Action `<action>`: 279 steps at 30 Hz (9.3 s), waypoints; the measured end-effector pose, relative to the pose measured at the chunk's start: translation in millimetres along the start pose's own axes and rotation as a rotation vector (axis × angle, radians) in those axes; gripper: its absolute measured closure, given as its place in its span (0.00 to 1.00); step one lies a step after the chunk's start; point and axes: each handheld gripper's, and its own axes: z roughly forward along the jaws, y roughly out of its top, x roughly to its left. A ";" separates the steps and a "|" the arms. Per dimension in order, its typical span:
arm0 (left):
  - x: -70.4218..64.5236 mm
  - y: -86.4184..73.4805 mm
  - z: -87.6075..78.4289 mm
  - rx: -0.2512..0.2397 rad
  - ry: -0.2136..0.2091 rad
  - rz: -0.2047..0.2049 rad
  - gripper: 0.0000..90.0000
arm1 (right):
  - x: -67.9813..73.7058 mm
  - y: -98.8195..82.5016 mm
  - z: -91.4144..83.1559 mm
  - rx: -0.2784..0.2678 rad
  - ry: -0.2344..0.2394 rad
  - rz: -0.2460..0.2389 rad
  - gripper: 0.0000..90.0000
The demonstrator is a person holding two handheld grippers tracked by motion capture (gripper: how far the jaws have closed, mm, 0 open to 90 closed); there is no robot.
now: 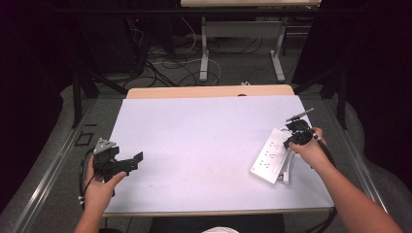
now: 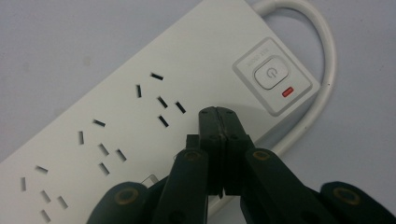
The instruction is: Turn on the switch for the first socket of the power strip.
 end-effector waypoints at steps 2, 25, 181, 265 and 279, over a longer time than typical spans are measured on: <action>-0.1 0.0 0.0 0.001 0.000 0.000 0.04 | -0.1 0.0 0.1 0.001 -0.002 0.002 1.00; -0.8 -0.4 0.5 -0.002 0.001 0.002 0.04 | 0.0 0.0 0.4 0.004 -0.002 0.008 1.00; 0.8 -1.4 2.3 -0.006 -0.002 -0.014 0.04 | 9.6 -1.5 -23.1 -0.437 0.057 -0.191 0.00; -4.9 -3.5 5.8 -0.026 -0.042 0.004 0.00 | 39.3 -110.8 -24.4 -0.649 0.160 -0.215 0.00; -3.3 -3.7 5.4 -0.017 -0.035 0.013 0.00 | 36.7 -116.3 -15.5 -0.638 0.174 -0.186 0.00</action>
